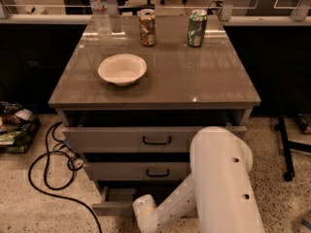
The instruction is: Open bottom drawer
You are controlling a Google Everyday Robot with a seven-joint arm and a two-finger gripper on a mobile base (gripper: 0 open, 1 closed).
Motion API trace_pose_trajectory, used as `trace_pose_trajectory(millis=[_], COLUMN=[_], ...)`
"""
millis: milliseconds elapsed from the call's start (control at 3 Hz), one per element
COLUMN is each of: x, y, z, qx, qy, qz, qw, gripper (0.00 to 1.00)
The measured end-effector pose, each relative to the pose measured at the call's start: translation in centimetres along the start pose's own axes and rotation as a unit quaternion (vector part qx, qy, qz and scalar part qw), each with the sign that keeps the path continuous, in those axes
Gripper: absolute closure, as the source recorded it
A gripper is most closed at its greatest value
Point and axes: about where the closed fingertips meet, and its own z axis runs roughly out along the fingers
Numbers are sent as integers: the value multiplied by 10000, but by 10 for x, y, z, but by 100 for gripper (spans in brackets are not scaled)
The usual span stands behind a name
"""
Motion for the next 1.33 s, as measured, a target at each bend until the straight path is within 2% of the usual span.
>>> trace_pose_trajectory(millis=[333,667,1000,1333], x=[-9,0,7,7], y=[-9,-16,-16,-16], z=[-46,-83,-89,-88], qx=[488,1005,1114,1104], qy=[172,395,536,529], qz=[-217,-272,-298,-298], qw=[9984,9938,9919,9920], gripper=[0,0,16,39])
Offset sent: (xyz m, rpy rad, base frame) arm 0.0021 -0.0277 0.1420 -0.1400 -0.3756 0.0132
